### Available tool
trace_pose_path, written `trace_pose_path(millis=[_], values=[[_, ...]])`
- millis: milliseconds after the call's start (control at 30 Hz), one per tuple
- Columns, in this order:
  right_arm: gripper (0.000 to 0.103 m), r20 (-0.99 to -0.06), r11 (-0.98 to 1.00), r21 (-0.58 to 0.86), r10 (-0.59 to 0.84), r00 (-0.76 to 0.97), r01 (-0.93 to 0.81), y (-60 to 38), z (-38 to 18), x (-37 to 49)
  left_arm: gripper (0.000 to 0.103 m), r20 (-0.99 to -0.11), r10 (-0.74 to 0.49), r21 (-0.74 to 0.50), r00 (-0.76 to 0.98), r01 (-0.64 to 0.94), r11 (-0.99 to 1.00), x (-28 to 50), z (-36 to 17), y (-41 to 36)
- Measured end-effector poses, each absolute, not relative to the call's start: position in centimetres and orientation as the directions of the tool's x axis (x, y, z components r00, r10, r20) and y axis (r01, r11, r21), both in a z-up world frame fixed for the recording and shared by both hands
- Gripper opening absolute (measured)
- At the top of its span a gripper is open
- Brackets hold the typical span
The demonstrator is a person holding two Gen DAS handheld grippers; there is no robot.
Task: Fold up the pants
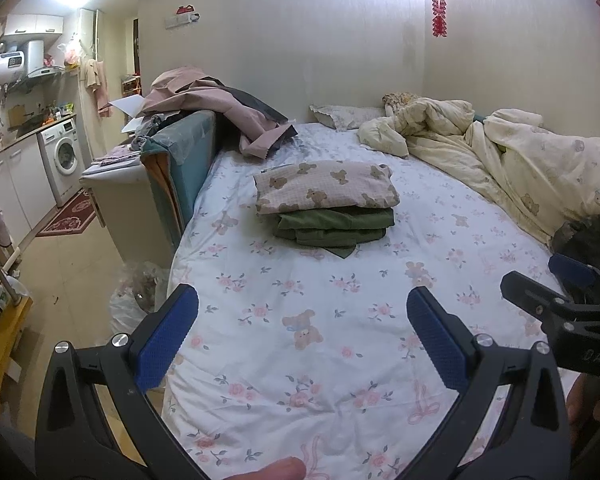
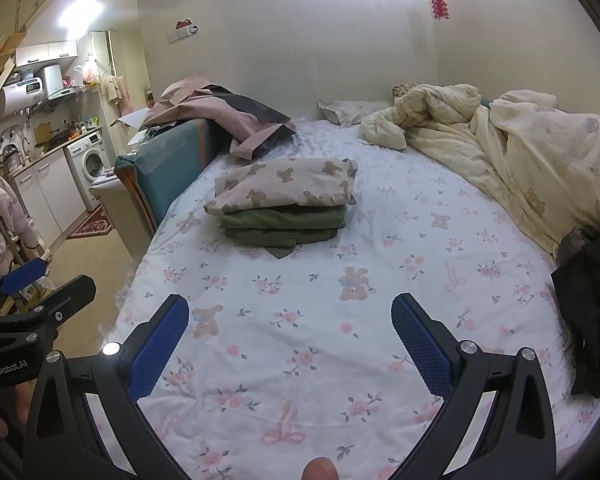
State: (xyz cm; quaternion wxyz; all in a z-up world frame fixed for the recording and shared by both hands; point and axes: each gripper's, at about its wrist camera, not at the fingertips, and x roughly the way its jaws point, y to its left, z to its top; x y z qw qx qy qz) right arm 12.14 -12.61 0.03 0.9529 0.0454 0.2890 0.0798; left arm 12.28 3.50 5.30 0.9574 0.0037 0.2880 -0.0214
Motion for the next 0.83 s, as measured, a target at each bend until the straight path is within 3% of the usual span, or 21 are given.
trace_pose_path(millis=[833], values=[[0.103, -0.539, 0.983, 0.135, 0.175, 0.824, -0.12, -12.18, 0.21, 11.87, 0.103, -0.547, -0.037, -0.011, 0.836, 0.037, 0.999, 11.97, 5.1, 3.59]])
